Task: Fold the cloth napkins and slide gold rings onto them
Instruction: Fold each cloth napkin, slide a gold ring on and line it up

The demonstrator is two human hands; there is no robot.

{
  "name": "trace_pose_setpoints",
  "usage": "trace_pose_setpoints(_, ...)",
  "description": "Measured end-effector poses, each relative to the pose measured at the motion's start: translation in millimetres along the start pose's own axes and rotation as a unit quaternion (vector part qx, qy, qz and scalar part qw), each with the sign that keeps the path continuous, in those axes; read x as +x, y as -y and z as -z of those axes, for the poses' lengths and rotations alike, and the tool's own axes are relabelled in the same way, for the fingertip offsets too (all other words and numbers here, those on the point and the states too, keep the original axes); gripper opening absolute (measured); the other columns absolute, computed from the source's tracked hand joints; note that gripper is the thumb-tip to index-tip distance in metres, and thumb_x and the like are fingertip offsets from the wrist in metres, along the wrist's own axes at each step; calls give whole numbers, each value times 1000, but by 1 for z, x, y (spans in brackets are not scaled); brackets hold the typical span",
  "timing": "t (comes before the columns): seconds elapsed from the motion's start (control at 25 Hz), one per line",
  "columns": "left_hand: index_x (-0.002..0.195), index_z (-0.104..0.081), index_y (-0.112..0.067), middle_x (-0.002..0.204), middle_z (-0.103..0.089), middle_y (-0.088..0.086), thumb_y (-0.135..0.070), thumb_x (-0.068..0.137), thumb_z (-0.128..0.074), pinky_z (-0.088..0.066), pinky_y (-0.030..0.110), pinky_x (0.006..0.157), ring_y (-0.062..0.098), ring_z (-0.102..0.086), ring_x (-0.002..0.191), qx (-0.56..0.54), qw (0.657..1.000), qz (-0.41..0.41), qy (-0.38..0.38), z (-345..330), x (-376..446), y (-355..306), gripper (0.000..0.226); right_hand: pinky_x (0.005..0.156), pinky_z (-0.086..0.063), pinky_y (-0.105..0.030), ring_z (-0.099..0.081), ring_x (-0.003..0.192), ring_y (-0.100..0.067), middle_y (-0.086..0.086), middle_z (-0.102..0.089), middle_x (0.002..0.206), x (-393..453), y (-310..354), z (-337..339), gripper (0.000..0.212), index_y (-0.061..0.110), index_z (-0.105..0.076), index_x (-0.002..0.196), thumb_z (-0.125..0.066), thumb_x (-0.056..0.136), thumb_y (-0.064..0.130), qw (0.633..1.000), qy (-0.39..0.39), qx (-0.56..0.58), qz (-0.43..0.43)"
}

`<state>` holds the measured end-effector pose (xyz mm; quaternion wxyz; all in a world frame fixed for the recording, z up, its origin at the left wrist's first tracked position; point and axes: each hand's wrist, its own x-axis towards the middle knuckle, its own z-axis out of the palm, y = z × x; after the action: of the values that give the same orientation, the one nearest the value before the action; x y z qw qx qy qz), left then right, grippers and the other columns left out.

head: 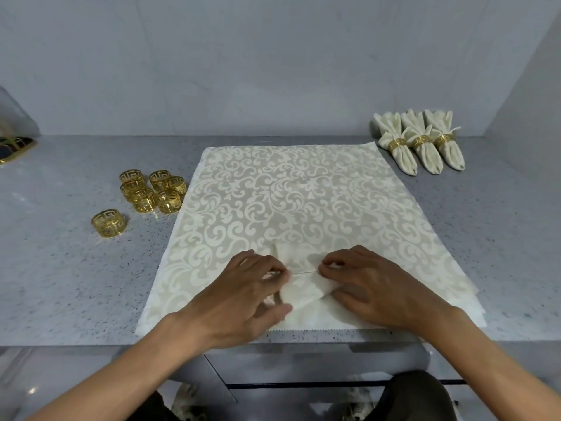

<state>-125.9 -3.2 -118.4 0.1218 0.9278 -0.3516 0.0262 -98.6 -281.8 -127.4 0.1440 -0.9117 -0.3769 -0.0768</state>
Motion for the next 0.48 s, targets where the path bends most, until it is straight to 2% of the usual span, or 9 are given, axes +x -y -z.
trace_pose_setpoints(0.08, 148, -38, -21, 141, -35, -12, -72, 92, -32, 0, 36, 121, 4, -28, 135, 24, 999, 12, 38, 2, -4, -3, 76, 87, -48, -25, -56, 99, -11, 9, -59, 122, 1, -2, -2, 33, 23, -67, 122, -51, 96, 36, 1000, -16, 13, 1)
trace_pose_setpoints(0.16, 145, -38, -21, 137, -37, -11, -69, 93, -33, 3, 40, 121, 5, -32, 131, 41, 999, 28, 21, -2, -4, -8, 71, 85, -46, -23, -54, 99, -7, 12, -58, 120, 2, -2, -2, 31, 24, -68, 122, -51, 98, 35, 999, -29, 43, -6)
trace_pose_setpoints(0.24, 133, -51, -19, 124, -46, -8, -54, 94, -38, -1, 39, 121, 10, -45, 115, 55, 997, 40, -20, -6, 3, -13, 54, 84, -45, -21, -52, 98, -5, 15, -58, 120, 4, -2, -2, 30, 25, -68, 122, -52, 99, 33, 997, -33, 64, -14)
trace_pose_setpoints(0.32, 110, -64, -15, 104, -53, -4, -35, 87, -40, -3, 36, 120, 15, -54, 94, 104, 992, 45, -56, -11, 12, -13, 39, 83, -44, -20, -51, 97, -3, 17, -57, 118, 5, -1, 1, 30, 26, -69, 122, -51, 98, 33, 997, -27, 69, -21)
trace_pose_setpoints(0.4, 91, -70, -12, 88, -54, -3, -20, 78, -45, -3, 32, 121, 15, -56, 80, 119, 989, 55, -71, -13, 18, -9, 30, 82, -45, -19, -52, 96, -2, 18, -58, 116, 4, 2, 2, 35, 27, -70, 120, -51, 92, 32, 997, -21, 61, -31)
trace_pose_setpoints(0.48, 78, -71, -11, 78, -53, -2, -12, 68, -61, -11, 30, 120, 15, -56, 74, 137, 987, 39, -73, -14, 25, -6, 15, 77, -49, -20, -55, 93, -3, 18, -62, 111, 7, 3, 1, 41, 26, -72, 116, -50, 81, 30, 997, -35, 48, -46)
